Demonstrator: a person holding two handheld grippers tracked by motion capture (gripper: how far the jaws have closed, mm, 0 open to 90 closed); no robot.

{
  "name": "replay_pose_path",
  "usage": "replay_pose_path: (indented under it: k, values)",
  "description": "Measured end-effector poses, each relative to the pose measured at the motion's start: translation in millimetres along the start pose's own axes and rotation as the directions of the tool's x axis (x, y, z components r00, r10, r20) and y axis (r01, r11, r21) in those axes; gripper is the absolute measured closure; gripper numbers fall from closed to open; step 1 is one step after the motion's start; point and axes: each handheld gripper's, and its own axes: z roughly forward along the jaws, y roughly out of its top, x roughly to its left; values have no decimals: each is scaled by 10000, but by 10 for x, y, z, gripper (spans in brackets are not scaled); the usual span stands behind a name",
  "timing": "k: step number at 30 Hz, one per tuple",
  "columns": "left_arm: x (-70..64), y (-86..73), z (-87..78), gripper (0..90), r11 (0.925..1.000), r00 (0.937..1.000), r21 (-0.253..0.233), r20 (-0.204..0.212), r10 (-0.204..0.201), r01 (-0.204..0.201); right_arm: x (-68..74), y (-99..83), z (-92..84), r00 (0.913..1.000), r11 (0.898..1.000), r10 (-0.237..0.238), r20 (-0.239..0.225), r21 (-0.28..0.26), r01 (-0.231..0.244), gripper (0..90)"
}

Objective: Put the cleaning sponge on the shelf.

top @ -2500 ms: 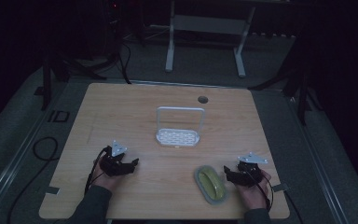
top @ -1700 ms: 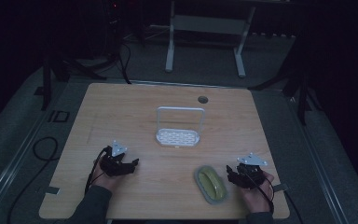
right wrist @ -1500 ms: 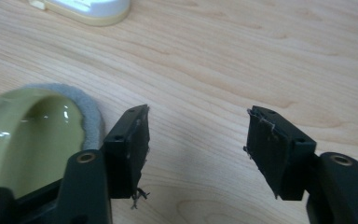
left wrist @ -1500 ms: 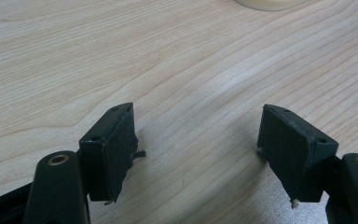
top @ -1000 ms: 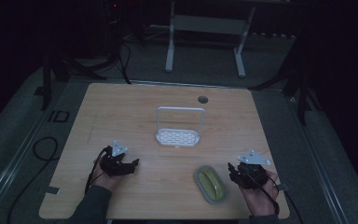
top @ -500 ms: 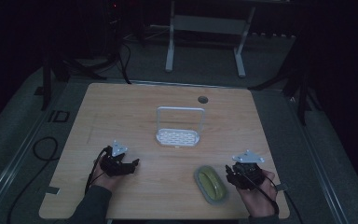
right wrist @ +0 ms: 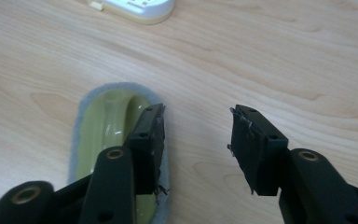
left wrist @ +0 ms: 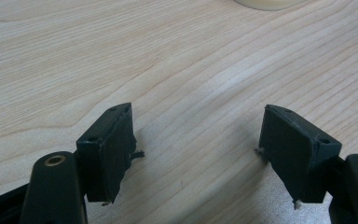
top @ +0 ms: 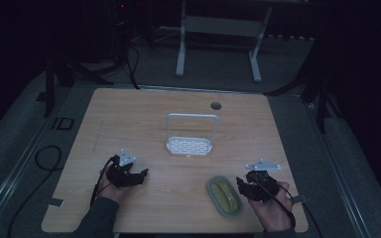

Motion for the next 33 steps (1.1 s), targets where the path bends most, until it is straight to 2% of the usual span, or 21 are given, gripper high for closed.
replay_pose_path:
  k: [7,14,21,29,33]
  values:
    - [0,0,0,266,10000,10000,3,0,1,-1,73,37,25,9994,9984,-247,-240,505,259,555]
    - [0,1,0,265,10000,10000,14,-4,10,-10,134,67,47,9978,9955,-481,-465,788,517,560]
    - [-1,1,0,264,10000,10000,19,-8,10,-10,155,86,71,9955,9931,-306,-900,1101,405,576]
    - [-1,1,0,265,10000,10000,19,-7,9,-9,174,111,90,9887,9904,-44,-1496,1357,250,600]
    - [-1,1,0,264,10000,10000,18,-7,8,-8,192,122,99,9865,9886,-30,-1640,1479,276,615]
